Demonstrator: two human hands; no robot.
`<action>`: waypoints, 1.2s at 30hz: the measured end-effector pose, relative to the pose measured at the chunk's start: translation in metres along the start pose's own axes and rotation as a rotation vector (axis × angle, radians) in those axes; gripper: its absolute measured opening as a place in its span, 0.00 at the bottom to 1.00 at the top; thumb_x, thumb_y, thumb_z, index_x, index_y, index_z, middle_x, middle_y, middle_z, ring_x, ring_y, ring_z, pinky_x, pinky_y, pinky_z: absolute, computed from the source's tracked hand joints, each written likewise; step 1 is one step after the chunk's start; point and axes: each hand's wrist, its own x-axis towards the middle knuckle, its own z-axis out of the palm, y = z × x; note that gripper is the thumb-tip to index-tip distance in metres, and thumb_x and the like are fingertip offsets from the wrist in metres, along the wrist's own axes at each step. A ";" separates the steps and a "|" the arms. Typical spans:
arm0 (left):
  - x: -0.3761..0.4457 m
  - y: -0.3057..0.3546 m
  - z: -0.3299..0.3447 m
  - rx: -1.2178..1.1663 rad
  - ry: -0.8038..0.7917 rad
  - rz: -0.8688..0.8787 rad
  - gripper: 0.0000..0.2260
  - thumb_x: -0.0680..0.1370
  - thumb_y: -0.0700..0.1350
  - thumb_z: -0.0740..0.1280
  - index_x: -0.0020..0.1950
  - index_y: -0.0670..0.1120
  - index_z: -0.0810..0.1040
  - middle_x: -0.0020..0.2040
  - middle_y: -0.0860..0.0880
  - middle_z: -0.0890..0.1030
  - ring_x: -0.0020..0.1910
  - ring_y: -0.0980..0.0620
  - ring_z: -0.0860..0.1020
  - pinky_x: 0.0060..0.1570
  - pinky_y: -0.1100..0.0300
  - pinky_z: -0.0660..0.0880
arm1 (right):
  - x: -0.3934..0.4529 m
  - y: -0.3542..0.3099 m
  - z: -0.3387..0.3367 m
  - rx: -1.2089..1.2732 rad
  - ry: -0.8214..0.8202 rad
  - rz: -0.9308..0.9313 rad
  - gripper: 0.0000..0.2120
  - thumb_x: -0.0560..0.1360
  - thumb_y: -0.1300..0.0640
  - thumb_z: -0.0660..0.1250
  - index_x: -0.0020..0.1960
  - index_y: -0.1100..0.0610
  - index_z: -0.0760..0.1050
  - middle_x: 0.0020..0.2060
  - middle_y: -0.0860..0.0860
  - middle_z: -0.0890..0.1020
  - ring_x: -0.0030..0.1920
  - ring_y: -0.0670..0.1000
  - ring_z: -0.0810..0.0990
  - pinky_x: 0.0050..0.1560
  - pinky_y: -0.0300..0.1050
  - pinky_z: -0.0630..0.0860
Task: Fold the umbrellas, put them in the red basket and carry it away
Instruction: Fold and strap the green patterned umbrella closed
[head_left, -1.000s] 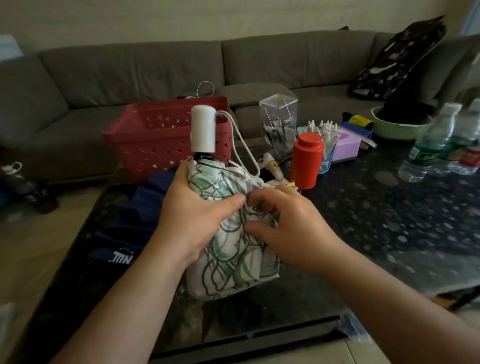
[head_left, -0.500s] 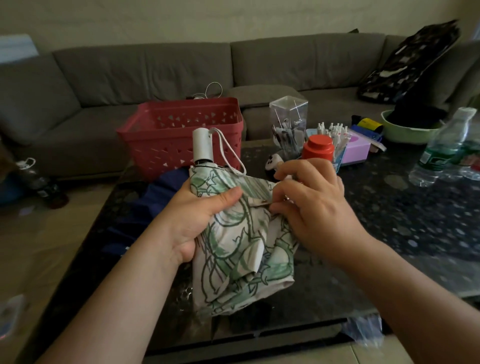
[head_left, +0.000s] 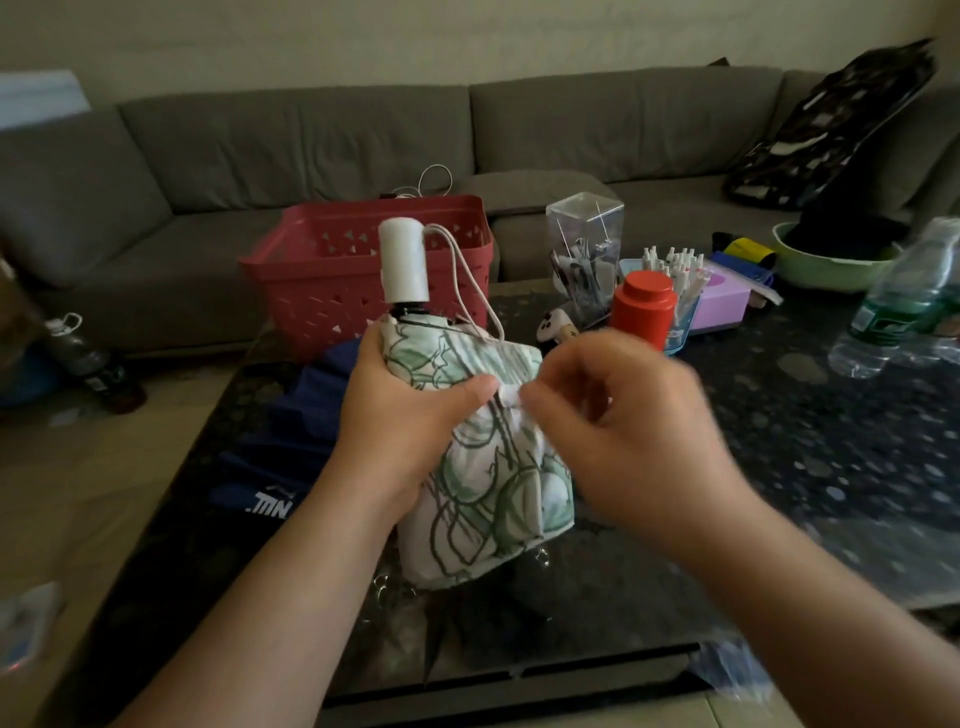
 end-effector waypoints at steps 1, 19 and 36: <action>-0.001 0.000 0.002 0.004 0.031 0.026 0.33 0.66 0.39 0.85 0.65 0.56 0.76 0.53 0.53 0.87 0.50 0.53 0.87 0.50 0.45 0.86 | -0.004 -0.003 0.008 0.065 -0.085 0.053 0.10 0.76 0.41 0.68 0.52 0.45 0.80 0.44 0.40 0.78 0.45 0.41 0.77 0.45 0.36 0.74; -0.026 0.033 0.025 -0.293 0.025 0.091 0.31 0.71 0.62 0.71 0.72 0.58 0.71 0.59 0.55 0.85 0.55 0.57 0.86 0.52 0.57 0.85 | -0.015 0.002 0.054 0.793 -0.286 0.254 0.31 0.77 0.60 0.76 0.76 0.43 0.69 0.66 0.44 0.83 0.68 0.47 0.80 0.71 0.56 0.75; -0.027 0.017 0.029 0.062 -0.054 0.232 0.34 0.83 0.49 0.70 0.83 0.64 0.55 0.66 0.62 0.79 0.58 0.70 0.81 0.62 0.60 0.80 | -0.026 -0.008 0.061 0.008 -0.097 -0.053 0.53 0.71 0.50 0.73 0.85 0.57 0.45 0.69 0.52 0.67 0.67 0.54 0.71 0.66 0.53 0.76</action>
